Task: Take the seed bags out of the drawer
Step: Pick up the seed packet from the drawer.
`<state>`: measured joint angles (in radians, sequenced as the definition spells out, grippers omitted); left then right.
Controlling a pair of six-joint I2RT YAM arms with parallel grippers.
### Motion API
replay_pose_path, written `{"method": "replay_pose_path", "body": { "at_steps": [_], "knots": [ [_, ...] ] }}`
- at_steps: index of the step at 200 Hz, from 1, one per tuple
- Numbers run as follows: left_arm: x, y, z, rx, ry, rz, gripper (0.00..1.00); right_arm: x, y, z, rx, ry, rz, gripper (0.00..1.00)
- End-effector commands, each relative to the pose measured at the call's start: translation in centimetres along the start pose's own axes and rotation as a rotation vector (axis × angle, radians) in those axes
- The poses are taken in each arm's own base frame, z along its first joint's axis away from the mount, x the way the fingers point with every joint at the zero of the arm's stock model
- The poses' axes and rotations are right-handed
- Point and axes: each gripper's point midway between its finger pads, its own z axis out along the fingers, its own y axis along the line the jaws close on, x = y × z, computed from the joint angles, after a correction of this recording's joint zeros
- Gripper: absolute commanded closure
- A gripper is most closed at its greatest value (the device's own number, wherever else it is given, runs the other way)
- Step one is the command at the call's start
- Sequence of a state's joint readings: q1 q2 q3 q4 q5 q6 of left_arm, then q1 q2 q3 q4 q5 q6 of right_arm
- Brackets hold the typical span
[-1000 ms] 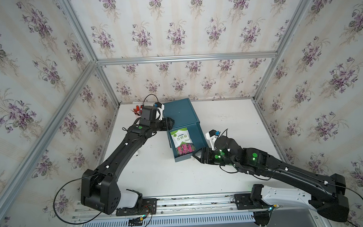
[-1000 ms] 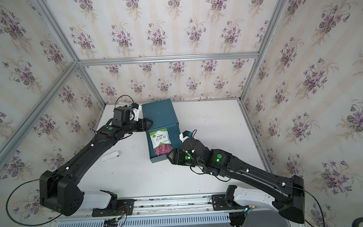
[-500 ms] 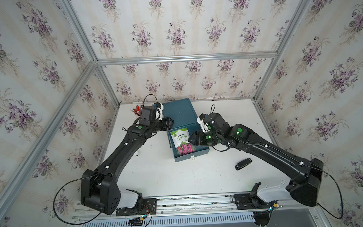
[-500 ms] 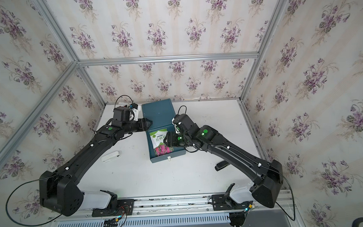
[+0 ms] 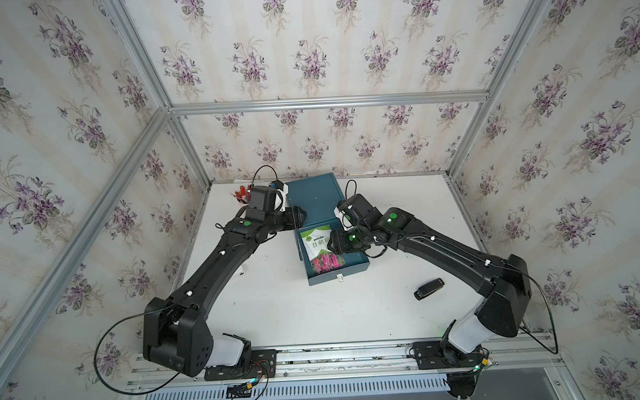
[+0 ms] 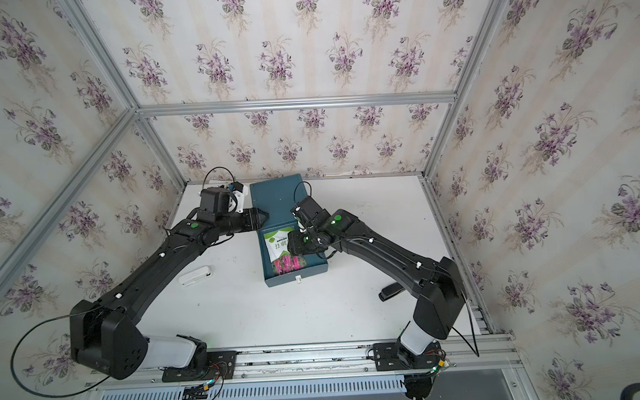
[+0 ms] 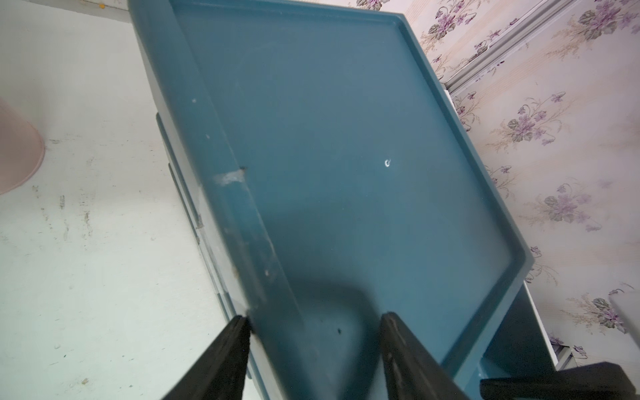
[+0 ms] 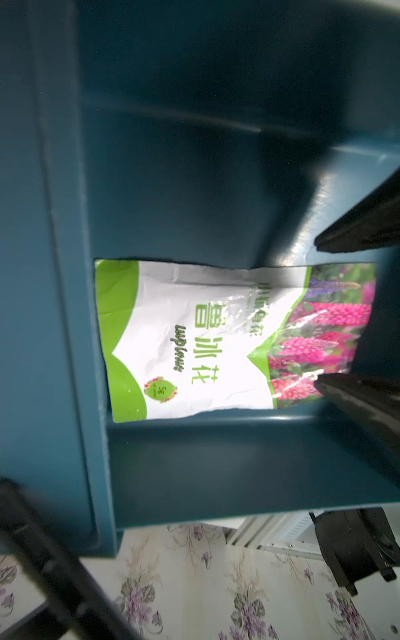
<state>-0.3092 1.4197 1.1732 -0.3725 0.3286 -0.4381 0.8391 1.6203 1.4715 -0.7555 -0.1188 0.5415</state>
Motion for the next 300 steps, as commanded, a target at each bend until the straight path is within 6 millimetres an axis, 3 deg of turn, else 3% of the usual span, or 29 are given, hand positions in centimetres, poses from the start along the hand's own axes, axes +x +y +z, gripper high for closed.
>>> {"method": "replay_pose_path", "body": {
  "at_steps": [1, 77, 132, 261, 300],
  "knots": [
    [3.4, 1.8, 0.4, -0.074, 0.135, -0.019, 0.37, -0.6, -0.4, 0.4, 0.027, -0.021, -0.024, 0.41],
    [3.4, 1.8, 0.5, -0.073, 0.139, -0.012, 0.37, -1.4, -0.8, 2.4, 0.056, -0.037, -0.003, 0.46],
    [3.4, 1.8, 0.5, -0.074, 0.142, -0.008, 0.37, -0.7, -0.5, 4.0, 0.026, -0.003, 0.017, 0.54],
    [3.5, 2.0, 0.5, -0.081, 0.147, -0.004, 0.37, -0.5, -0.1, 4.6, 0.001, 0.008, 0.037, 0.86],
    [3.7, 2.0, 0.6, -0.082, 0.152, -0.002, 0.37, -0.8, 0.1, 4.3, -0.007, -0.003, 0.039, 1.00]
  ]
}}
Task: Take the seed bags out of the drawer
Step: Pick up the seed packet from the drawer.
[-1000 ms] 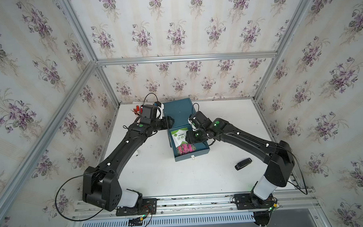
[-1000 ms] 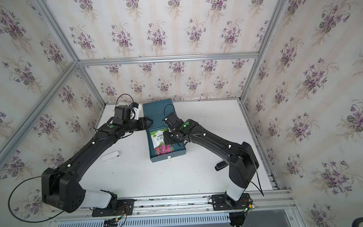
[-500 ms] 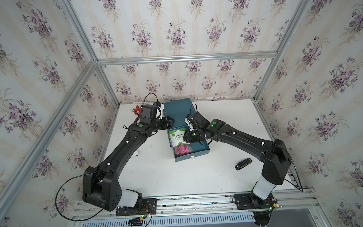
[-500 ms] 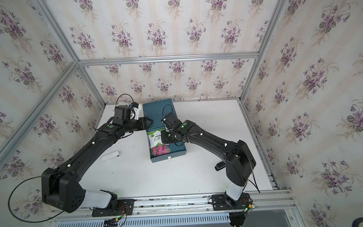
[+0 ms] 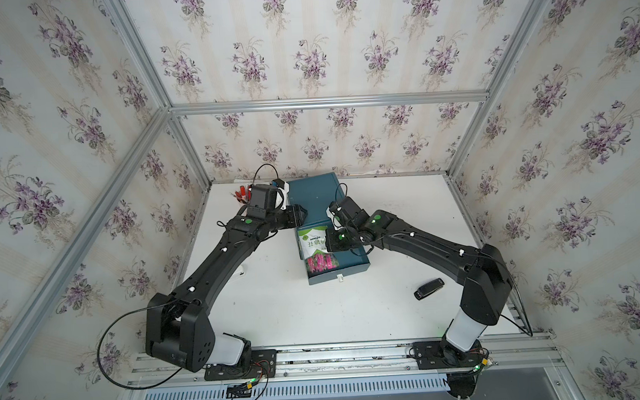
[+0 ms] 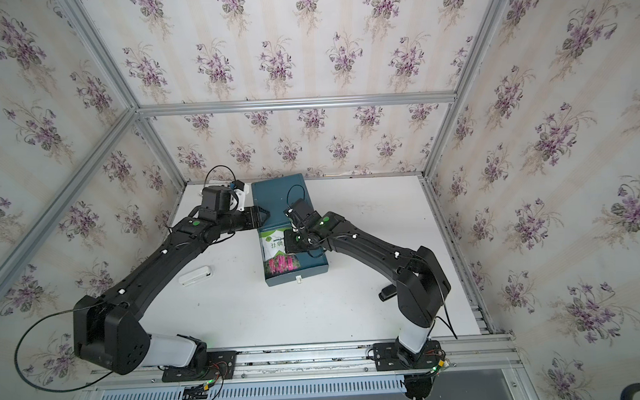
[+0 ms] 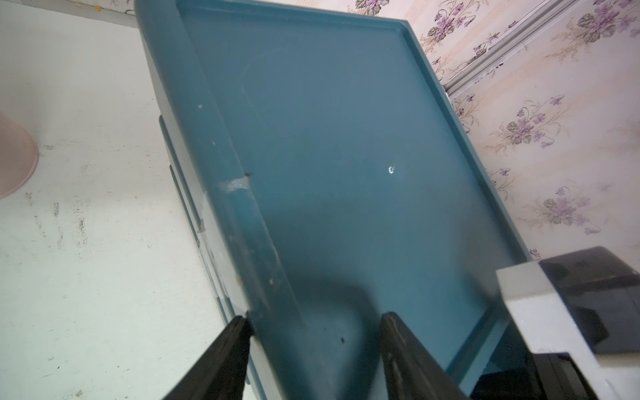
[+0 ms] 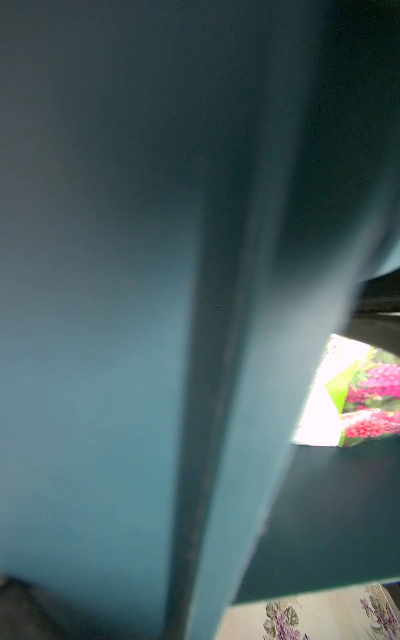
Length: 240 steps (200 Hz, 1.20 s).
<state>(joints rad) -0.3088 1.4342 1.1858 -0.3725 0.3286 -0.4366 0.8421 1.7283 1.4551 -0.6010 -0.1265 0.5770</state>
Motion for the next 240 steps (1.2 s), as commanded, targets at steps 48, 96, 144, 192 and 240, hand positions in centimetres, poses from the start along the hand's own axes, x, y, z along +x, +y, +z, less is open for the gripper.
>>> {"method": "replay_pose_path", "body": {
  "at_steps": [48, 96, 144, 192, 240],
  "knots": [
    [4.0, 2.2, 0.3, -0.091, 0.153, 0.000, 0.38, -0.2, -0.1, -1.2, 0.011, -0.013, 0.021, 1.00],
    [4.1, 2.5, 0.2, -0.107, 0.155, 0.009, 0.38, -1.3, 0.6, -3.5, 0.000, -0.051, 0.025, 1.00],
    [3.9, 2.5, 0.1, -0.109, 0.147, 0.011, 0.37, -1.2, 0.8, -5.5, -0.013, -0.062, 0.039, 1.00],
    [3.8, 2.5, 0.1, -0.113, 0.148, 0.013, 0.37, -1.2, 0.8, -8.0, -0.033, -0.087, 0.064, 1.00],
    [3.7, 2.5, -0.1, -0.116, 0.144, 0.012, 0.38, -0.7, 0.7, -10.7, -0.050, -0.104, 0.086, 1.00]
  ]
}}
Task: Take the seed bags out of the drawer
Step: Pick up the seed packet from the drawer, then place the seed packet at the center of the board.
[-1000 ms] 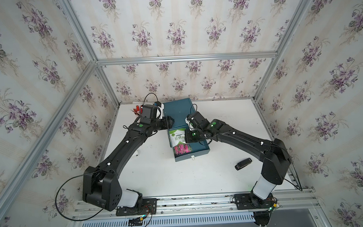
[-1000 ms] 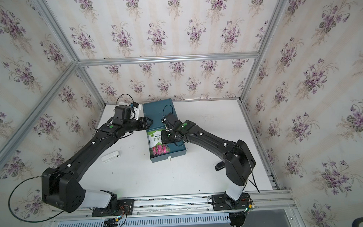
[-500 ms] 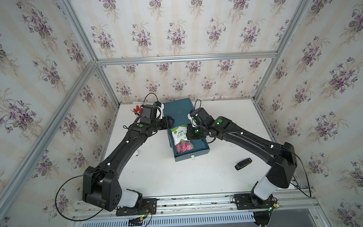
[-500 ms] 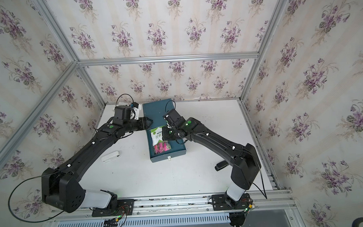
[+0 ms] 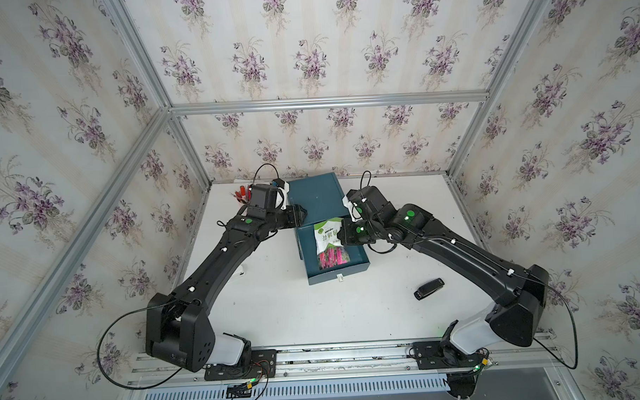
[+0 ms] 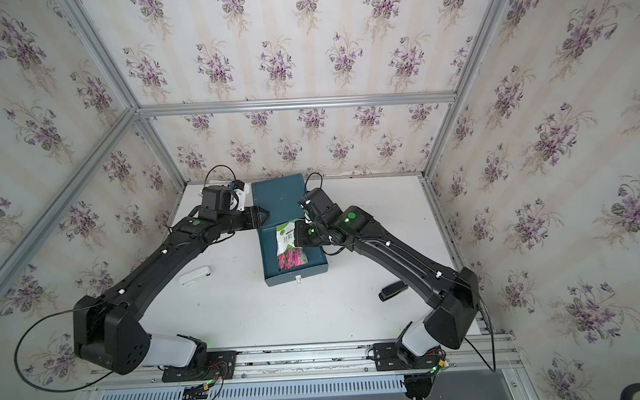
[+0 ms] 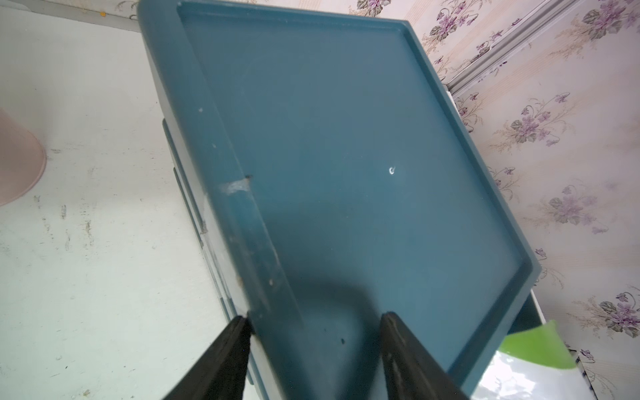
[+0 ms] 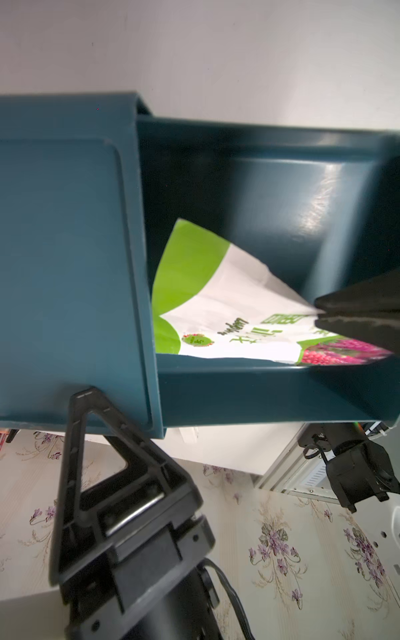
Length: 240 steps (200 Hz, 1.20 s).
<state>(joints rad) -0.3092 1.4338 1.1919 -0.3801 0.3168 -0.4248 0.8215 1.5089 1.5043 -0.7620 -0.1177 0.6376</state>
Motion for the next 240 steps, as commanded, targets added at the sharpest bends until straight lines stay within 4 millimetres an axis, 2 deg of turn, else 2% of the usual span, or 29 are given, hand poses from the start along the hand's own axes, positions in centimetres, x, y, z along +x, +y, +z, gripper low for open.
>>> {"method": "replay_pose_path", "body": {
  "at_steps": [1, 35, 67, 115, 119, 139, 178, 240],
  "knots": [
    [3.8, 2.3, 0.0, -0.104, 0.149, 0.001, 0.37, 0.2, -0.2, -1.2, 0.000, -0.005, 0.022, 1.00],
    [3.8, 2.4, 0.0, -0.109, 0.149, 0.001, 0.37, 0.5, -0.8, -3.4, 0.008, -0.015, 0.036, 1.00],
    [3.8, 2.4, -0.1, -0.113, 0.149, 0.002, 0.38, -0.2, -2.7, -6.1, 0.046, -0.067, 0.065, 1.00],
    [3.9, 2.5, 0.0, -0.114, 0.154, 0.000, 0.38, -3.3, -8.1, -9.3, 0.122, -0.159, 0.103, 1.00],
    [3.8, 2.4, -0.1, -0.111, 0.152, 0.000, 0.38, -4.1, -9.4, -9.7, 0.142, -0.178, 0.130, 1.00],
    [3.8, 2.4, 0.0, -0.112, 0.155, -0.002, 0.38, -5.5, -12.3, -10.1, 0.173, -0.203, 0.146, 1.00],
    [3.7, 2.3, 0.1, -0.110, 0.157, -0.002, 0.38, -8.1, -18.5, -8.8, 0.223, -0.238, 0.195, 1.00],
    [3.5, 2.3, 0.3, -0.110, 0.161, -0.005, 0.38, -11.7, -26.4, -2.7, 0.269, -0.238, 0.240, 1.00]
  ]
}}
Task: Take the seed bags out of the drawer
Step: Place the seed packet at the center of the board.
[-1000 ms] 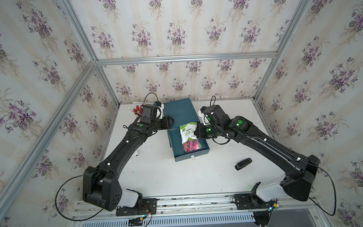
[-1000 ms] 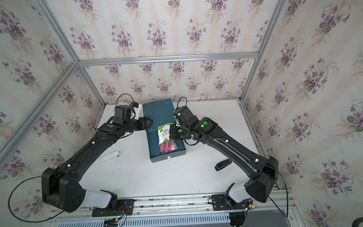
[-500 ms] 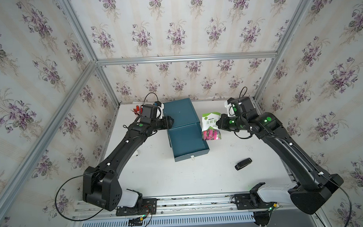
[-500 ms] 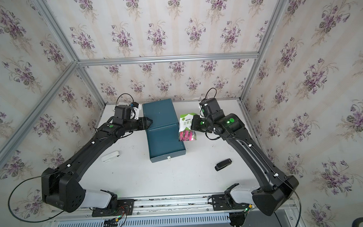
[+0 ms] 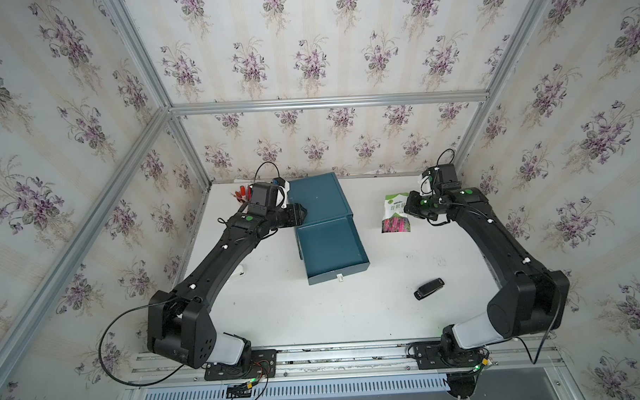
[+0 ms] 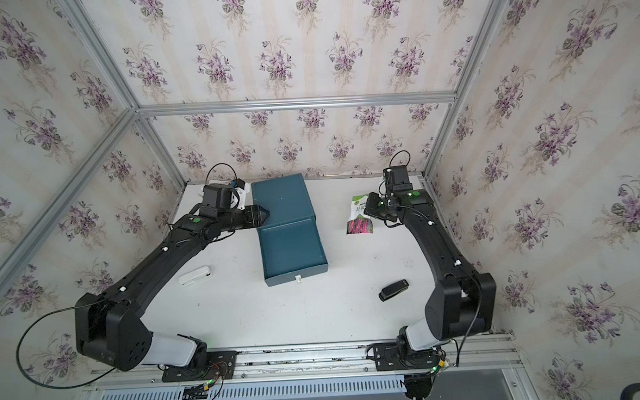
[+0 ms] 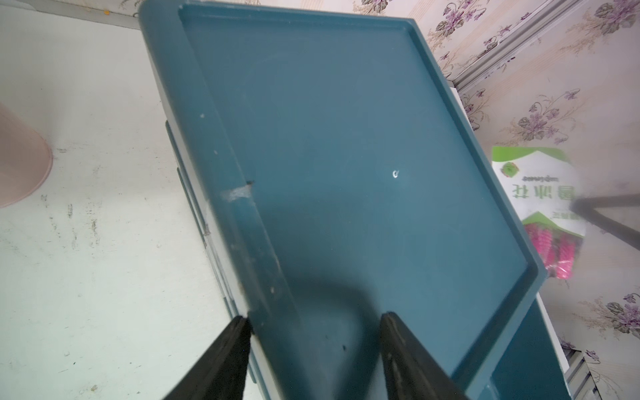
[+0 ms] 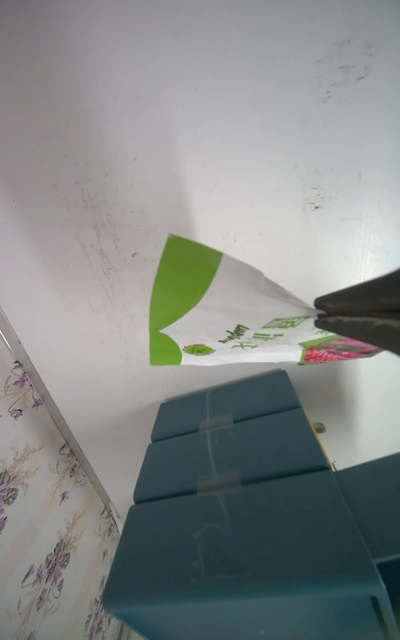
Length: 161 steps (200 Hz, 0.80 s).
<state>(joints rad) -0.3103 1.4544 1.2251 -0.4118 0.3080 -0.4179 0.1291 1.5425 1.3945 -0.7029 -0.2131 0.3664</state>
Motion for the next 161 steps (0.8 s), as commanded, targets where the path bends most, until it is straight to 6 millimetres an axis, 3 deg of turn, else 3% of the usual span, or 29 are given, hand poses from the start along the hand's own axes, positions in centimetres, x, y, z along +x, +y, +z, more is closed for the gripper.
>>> {"method": "replay_pose_path", "body": {
  "at_steps": [1, 57, 91, 127, 161],
  "knots": [
    [3.8, 2.3, 0.2, -0.097, 0.146, -0.008, 0.38, -2.7, -0.5, 2.5, -0.022, -0.057, -0.028, 1.00],
    [3.9, 2.4, 0.3, -0.103, 0.150, -0.009, 0.38, -5.3, -3.7, 10.1, 0.035, -0.012, -0.041, 1.00],
    [3.9, 2.5, 0.3, -0.110, 0.152, -0.005, 0.38, -5.2, -5.8, 14.0, 0.063, 0.043, -0.033, 1.00],
    [3.9, 2.6, 0.3, -0.115, 0.156, -0.004, 0.38, -4.0, -7.5, 16.7, 0.100, 0.100, -0.030, 1.00],
    [3.7, 2.5, 0.2, -0.117, 0.153, -0.002, 0.38, -2.9, -9.3, 17.8, 0.171, 0.126, -0.027, 1.00]
  ]
}}
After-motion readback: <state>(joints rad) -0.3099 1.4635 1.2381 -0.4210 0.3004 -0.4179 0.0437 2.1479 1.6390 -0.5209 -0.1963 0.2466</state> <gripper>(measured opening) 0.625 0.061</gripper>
